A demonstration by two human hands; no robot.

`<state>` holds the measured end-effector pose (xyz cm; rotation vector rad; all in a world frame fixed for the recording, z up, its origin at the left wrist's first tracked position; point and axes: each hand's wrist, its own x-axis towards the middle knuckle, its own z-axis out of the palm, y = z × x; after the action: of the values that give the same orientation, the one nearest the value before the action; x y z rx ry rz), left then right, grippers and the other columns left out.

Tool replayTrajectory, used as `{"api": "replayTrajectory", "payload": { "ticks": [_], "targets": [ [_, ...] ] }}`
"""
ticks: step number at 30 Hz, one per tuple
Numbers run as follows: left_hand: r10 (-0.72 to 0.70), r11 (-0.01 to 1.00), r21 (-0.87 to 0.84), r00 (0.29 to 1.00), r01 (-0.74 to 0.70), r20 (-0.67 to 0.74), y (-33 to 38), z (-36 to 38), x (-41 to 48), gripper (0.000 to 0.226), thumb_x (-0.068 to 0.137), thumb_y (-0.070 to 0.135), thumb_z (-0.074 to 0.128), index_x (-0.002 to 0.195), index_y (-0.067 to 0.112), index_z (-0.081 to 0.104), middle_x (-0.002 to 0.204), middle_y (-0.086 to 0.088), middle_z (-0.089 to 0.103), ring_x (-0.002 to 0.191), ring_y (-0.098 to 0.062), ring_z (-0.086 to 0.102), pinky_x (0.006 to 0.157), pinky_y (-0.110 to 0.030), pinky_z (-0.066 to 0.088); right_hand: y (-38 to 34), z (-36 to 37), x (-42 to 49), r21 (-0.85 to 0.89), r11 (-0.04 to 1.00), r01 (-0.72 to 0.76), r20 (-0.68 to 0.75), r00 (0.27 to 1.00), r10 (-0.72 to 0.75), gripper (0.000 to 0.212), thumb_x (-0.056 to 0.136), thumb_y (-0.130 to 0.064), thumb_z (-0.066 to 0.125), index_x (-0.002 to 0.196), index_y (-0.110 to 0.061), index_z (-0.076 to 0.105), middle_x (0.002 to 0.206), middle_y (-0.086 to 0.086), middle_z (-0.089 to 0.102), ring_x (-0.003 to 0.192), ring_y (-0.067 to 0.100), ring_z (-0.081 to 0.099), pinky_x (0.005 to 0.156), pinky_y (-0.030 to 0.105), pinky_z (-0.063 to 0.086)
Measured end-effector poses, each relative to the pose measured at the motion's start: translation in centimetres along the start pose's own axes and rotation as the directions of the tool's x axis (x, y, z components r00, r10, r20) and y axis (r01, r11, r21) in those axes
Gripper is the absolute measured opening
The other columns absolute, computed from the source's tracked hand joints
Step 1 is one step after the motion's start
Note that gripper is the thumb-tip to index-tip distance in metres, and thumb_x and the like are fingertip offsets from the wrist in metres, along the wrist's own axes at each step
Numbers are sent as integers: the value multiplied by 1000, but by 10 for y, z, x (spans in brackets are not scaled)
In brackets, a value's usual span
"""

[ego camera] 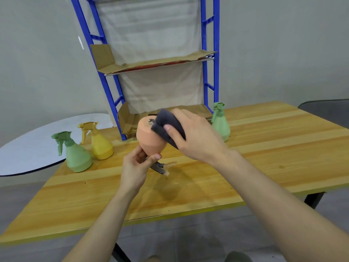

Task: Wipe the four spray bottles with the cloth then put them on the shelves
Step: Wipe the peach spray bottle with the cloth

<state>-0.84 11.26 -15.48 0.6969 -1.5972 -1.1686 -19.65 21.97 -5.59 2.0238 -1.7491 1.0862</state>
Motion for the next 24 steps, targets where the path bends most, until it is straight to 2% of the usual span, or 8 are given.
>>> {"api": "replayTrajectory", "payload": {
  "ticks": [2,6,10,14,16,18,22,24],
  "targets": [
    [4,1000,18,1000,-4,8,0,-3,2,47,79,16,85,121,-1,72,96,1,85,86,-11,79,75,-20,60,0,6,-11,-70,992,106,-8,994,-107,32,108,-39,55,129,-15,60,121,0,63,111,25,61,87,38,50],
    [-12,997,72,1000,12,-6,-3,0,3,39,76,27,86,107,6,76,94,2,84,89,-13,79,81,-28,59,-12,8,-1,-109,962,251,23,968,-250,41,106,-40,59,140,-18,63,145,0,64,134,23,57,107,45,49],
    [-30,997,78,999,29,12,-3,-3,1,48,81,24,88,124,9,72,100,-9,83,70,-41,79,74,-61,65,-11,-3,21,52,998,-24,119,993,18,27,105,-43,57,122,-24,64,116,-2,70,107,24,64,85,40,50],
    [25,924,381,998,-42,50,10,-13,8,58,78,18,96,131,23,72,89,-5,80,57,-40,72,60,-51,63,29,7,18,-27,929,-369,185,912,367,25,107,-43,54,112,-19,62,108,7,72,101,32,66,79,38,46],
    [96,796,586,988,-148,118,23,-21,20,67,73,26,98,135,32,71,88,4,77,72,-26,73,65,-36,62,48,18,0,11,878,-478,153,869,471,25,107,-43,55,111,-19,58,106,5,70,98,31,65,80,39,48],
    [110,626,737,965,-255,240,42,-23,36,67,72,33,96,134,37,70,92,9,75,87,-22,72,77,-38,61,58,26,-20,120,824,-554,109,832,544,28,108,-42,57,121,-17,56,107,4,69,97,29,64,80,39,48],
    [41,-60,873,873,-484,486,77,-1,61,44,80,45,88,118,31,68,107,1,76,106,-27,67,89,-39,41,66,36,-49,266,777,-571,38,811,583,23,107,-38,60,125,-23,59,102,-2,71,95,25,68,78,39,53],
    [-11,-258,802,832,-538,555,83,12,64,40,83,43,86,114,28,66,110,0,76,107,-26,67,85,-39,33,70,36,-58,315,760,-568,7,802,597,21,108,-37,60,126,-27,60,99,-6,71,94,23,68,75,37,51]
  ]
}}
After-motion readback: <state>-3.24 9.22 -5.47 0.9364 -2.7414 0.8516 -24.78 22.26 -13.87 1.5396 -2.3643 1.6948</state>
